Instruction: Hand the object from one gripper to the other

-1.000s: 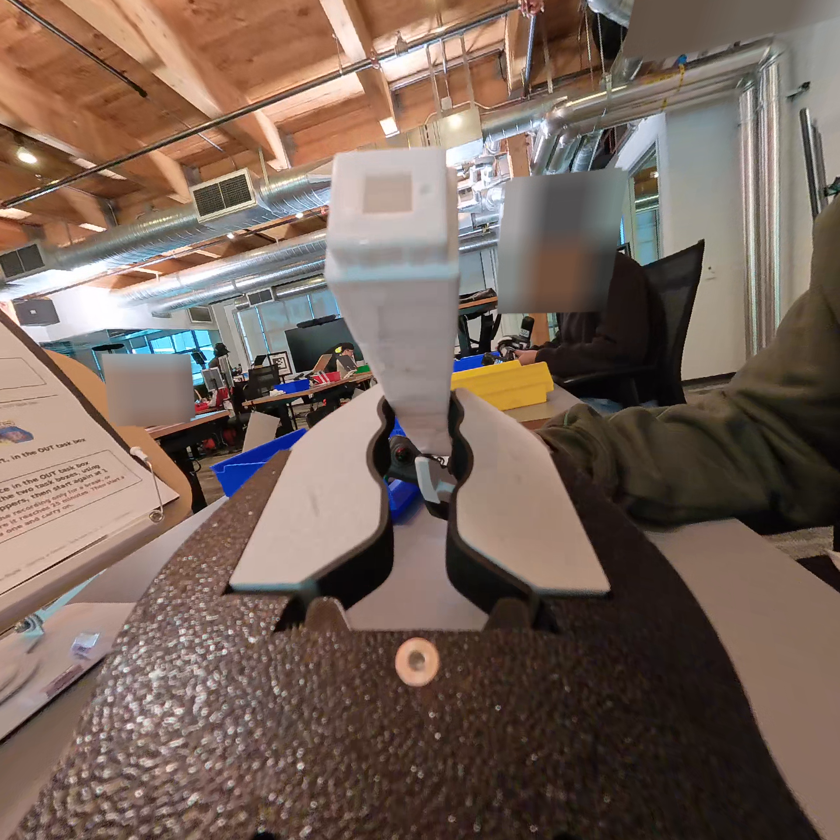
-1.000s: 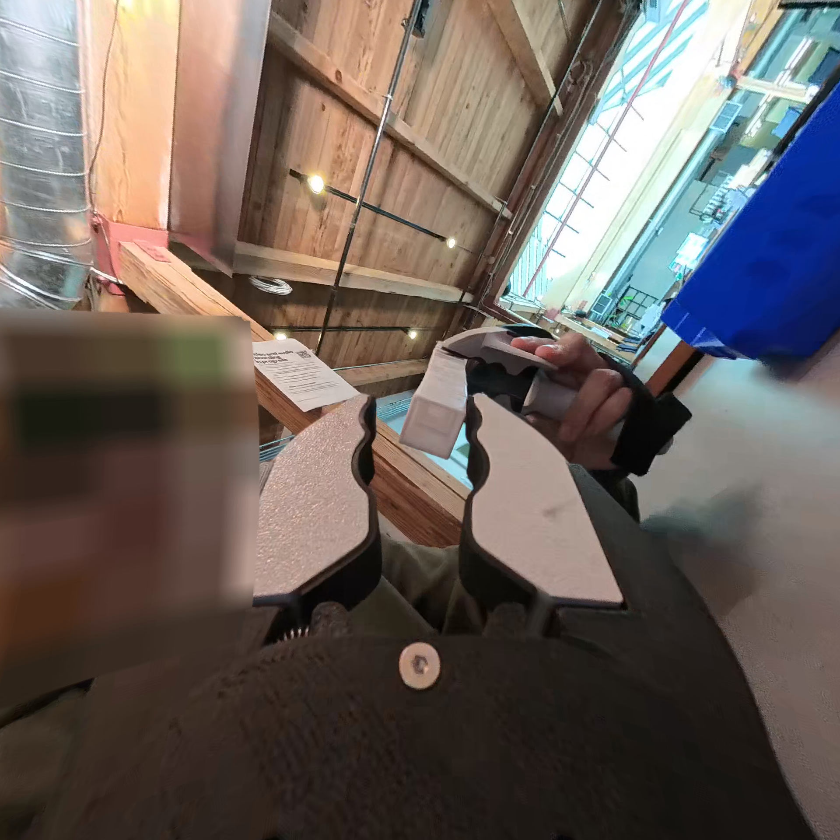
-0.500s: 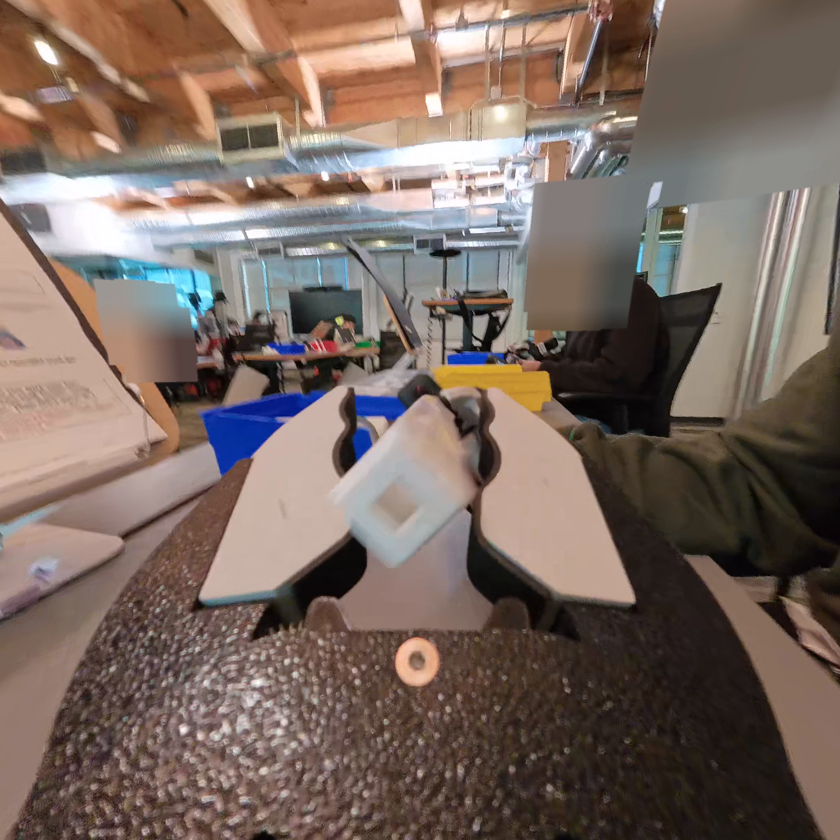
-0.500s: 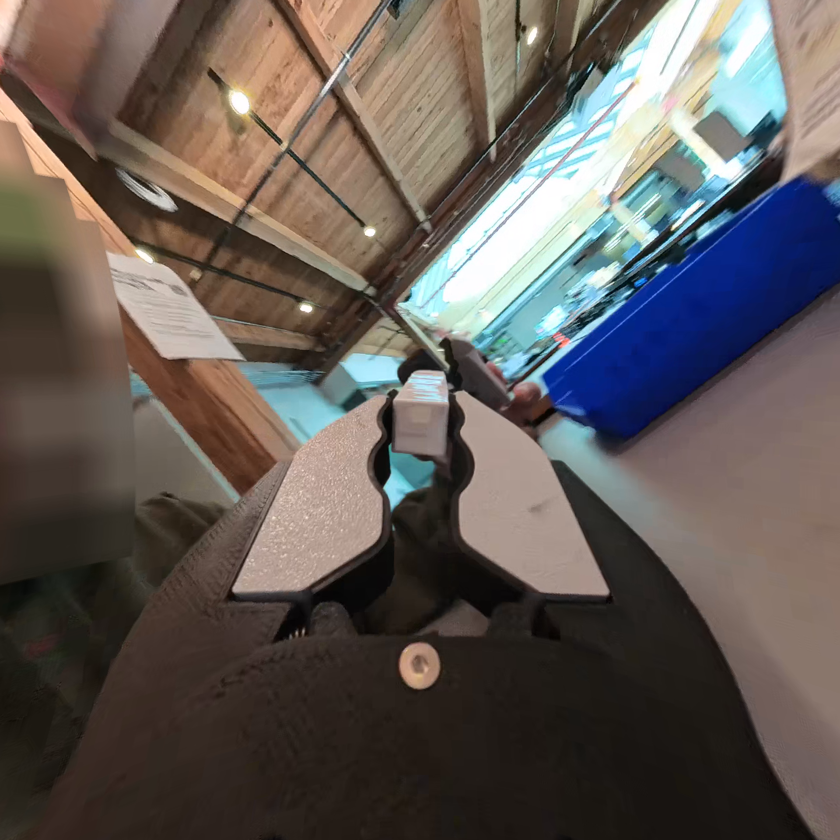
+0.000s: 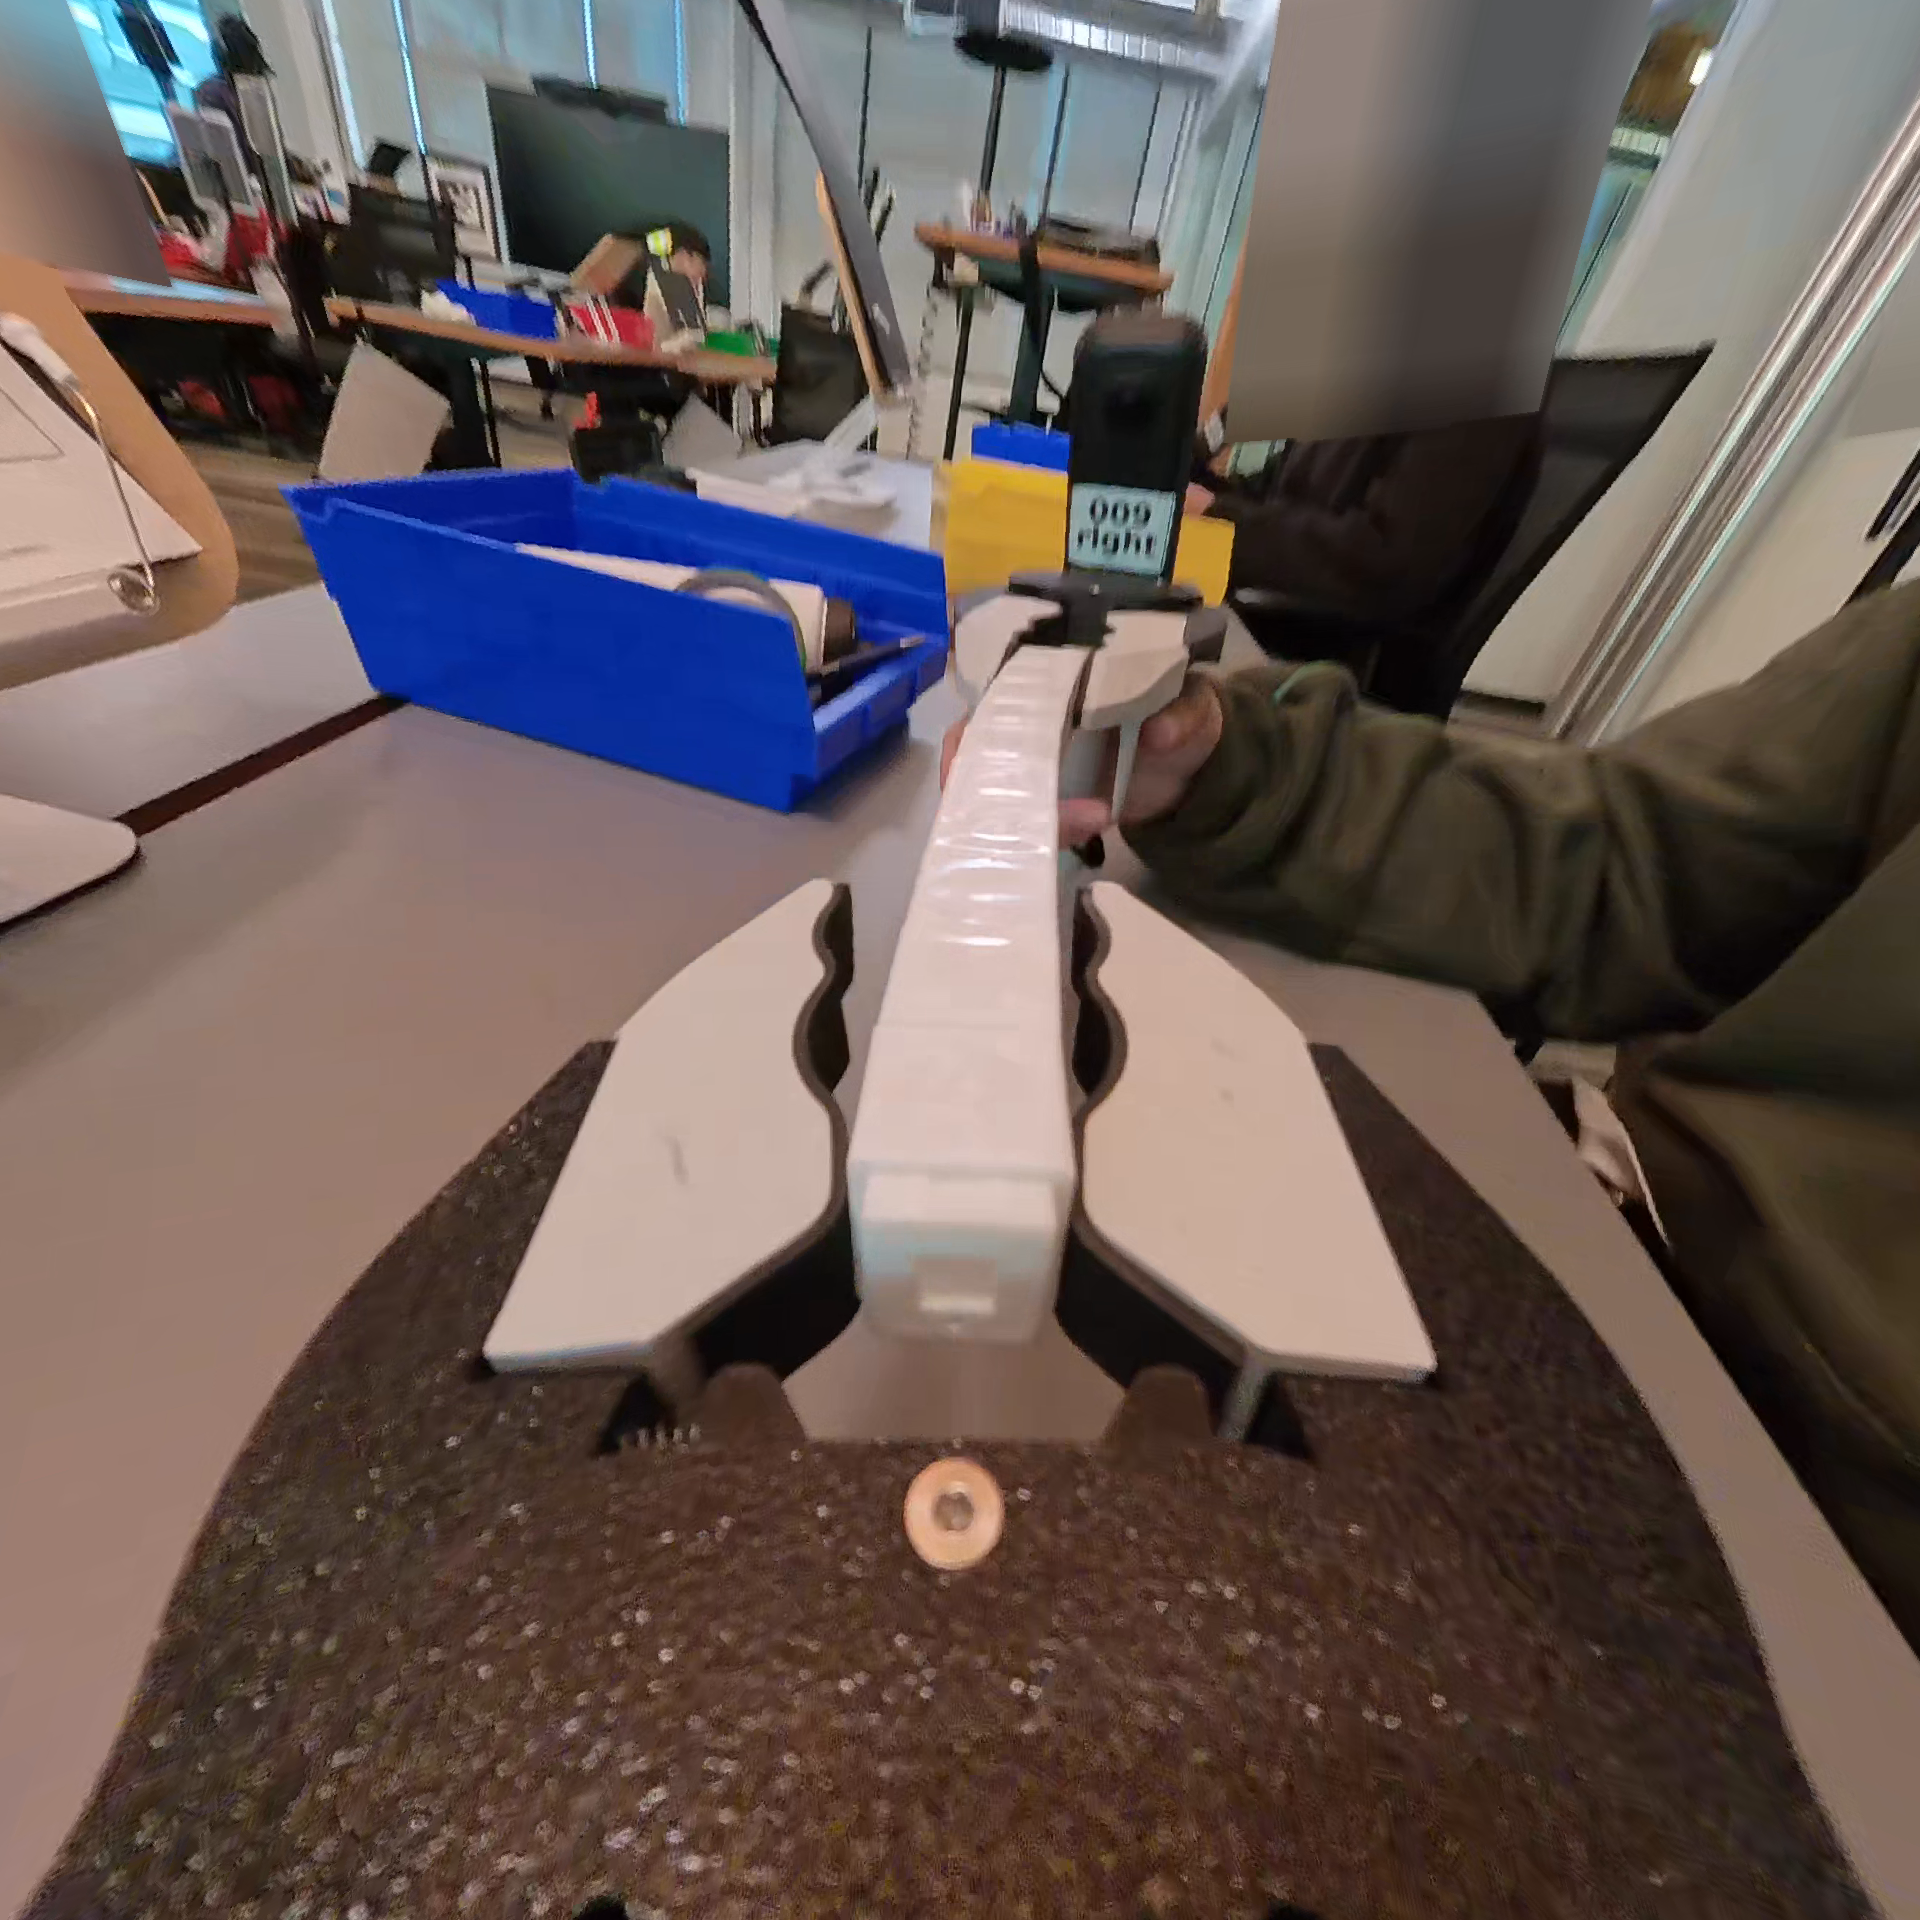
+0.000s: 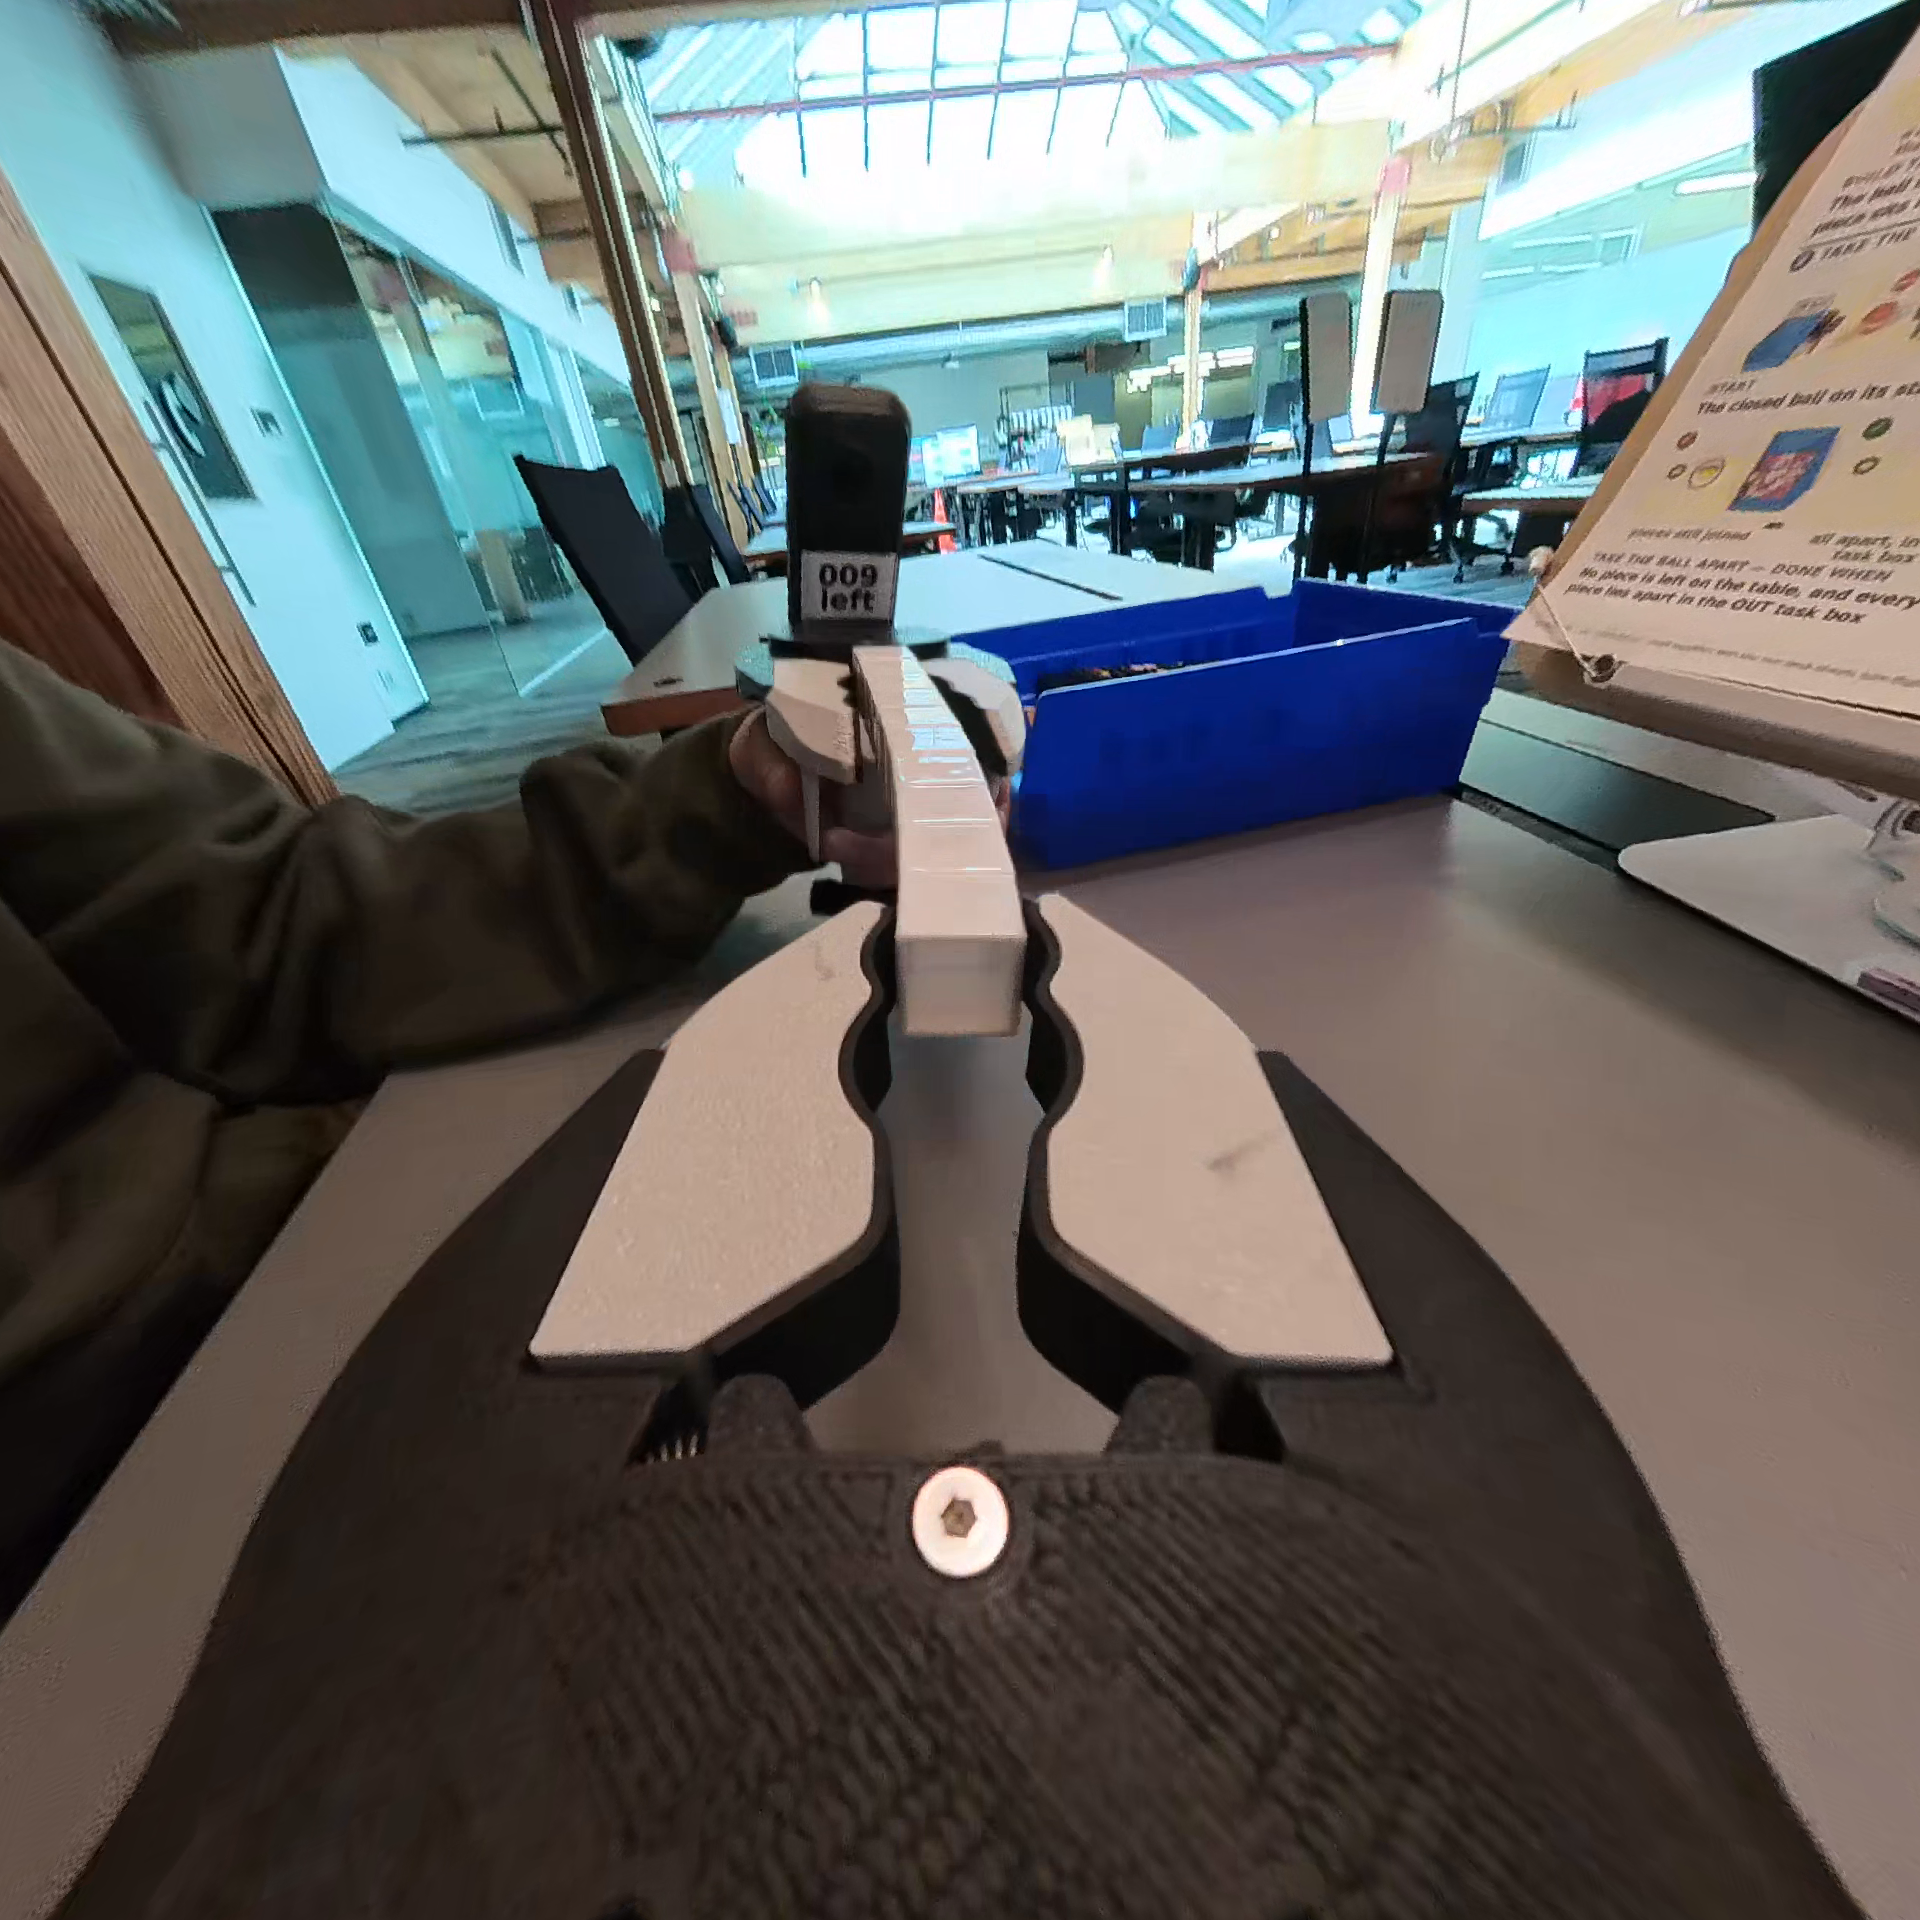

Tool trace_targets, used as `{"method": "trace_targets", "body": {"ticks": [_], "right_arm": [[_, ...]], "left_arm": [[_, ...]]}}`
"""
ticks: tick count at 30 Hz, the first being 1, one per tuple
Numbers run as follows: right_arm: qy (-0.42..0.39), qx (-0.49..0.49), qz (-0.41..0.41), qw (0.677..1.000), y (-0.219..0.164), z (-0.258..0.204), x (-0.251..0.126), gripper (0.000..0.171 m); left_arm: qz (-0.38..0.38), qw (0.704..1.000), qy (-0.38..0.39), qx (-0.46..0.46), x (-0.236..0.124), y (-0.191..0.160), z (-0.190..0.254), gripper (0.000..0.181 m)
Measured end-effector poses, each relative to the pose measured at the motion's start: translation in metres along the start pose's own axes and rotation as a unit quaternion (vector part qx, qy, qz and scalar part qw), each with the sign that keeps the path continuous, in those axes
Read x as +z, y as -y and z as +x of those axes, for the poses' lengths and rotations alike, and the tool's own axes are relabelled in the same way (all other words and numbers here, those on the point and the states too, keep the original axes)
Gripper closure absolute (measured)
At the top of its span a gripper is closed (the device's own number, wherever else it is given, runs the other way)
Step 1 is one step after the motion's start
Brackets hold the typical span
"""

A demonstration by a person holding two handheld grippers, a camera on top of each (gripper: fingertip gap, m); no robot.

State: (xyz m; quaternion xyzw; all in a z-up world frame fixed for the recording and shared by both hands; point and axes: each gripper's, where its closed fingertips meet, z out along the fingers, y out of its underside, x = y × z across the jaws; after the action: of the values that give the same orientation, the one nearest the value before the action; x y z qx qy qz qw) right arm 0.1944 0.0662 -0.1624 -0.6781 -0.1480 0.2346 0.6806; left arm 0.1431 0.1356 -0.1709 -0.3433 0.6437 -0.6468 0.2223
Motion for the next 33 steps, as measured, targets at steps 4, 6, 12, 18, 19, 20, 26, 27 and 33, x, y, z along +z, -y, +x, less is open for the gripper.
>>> {"method": "trace_targets", "body": {"ticks": [4, 6, 12, 18, 19, 20, 26, 27, 33], "right_arm": [[-0.001, -0.013, -0.039, 0.999, -0.012, -0.001, 0.003, 0.149], [-0.001, -0.014, -0.053, 0.999, -0.018, 0.000, 0.004, 0.149], [0.040, -0.013, -0.073, 0.996, -0.025, -0.011, 0.001, 0.149], [0.073, -0.018, -0.101, 0.992, -0.038, -0.020, 0.002, 0.149], [0.071, -0.015, -0.084, 0.994, -0.033, -0.020, 0.002, 0.149], [0.071, -0.007, -0.063, 0.996, -0.026, -0.019, 0.002, 0.149], [-0.031, 0.064, 0.049, 0.996, -0.001, 0.015, 0.002, 0.128], [-0.044, 0.091, 0.060, 0.993, 0.000, 0.021, 0.001, 0.123], [0.069, 0.399, 0.126, 0.905, 0.003, 0.020, 0.006, 0.105]], "left_arm": [[-0.020, 1.000, 0.003, 0.016, -0.002, -0.005, 0.000, 0.141], [-0.026, 0.999, 0.004, 0.020, -0.003, -0.007, 0.000, 0.141], [-0.061, 0.997, -0.038, 0.008, -0.002, -0.018, 0.012, 0.141], [-0.075, 0.995, -0.057, 0.002, -0.004, -0.023, 0.018, 0.141], [-0.072, 0.996, -0.057, 0.002, -0.004, -0.023, 0.018, 0.141], [-0.064, 0.996, -0.056, 0.001, -0.003, -0.021, 0.017, 0.141], [0.032, 0.997, 0.034, 0.058, 0.005, 0.009, -0.004, 0.141], [0.047, 0.994, 0.057, 0.083, 0.003, 0.015, -0.008, 0.141], [0.120, 0.948, 0.158, 0.248, -0.007, 0.046, -0.010, 0.141]]}}
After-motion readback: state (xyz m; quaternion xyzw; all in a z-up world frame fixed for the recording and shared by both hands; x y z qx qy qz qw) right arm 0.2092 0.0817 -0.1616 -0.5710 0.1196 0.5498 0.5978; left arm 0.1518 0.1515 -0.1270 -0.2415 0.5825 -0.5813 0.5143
